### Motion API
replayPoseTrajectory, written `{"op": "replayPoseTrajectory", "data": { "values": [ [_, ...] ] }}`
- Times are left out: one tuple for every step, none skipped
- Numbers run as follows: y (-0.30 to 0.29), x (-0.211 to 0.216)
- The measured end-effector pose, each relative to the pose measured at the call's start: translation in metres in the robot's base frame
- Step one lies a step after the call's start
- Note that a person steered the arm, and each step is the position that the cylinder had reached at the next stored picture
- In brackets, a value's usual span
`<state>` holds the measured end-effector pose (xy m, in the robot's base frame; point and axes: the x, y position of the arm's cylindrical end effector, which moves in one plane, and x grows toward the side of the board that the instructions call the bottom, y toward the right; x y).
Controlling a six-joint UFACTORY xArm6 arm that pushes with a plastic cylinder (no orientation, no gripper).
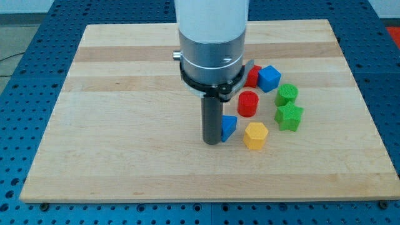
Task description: Move the blue triangle left to the red circle
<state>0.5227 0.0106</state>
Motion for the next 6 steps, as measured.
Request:
{"op": "replayPoseTrajectory", "data": {
  "values": [
    [0.044,0.028],
    [0.069,0.027],
    [0.03,0.025],
    [0.019,0.005],
    [0.019,0.002],
    [0.019,-0.007]
  ]
}}
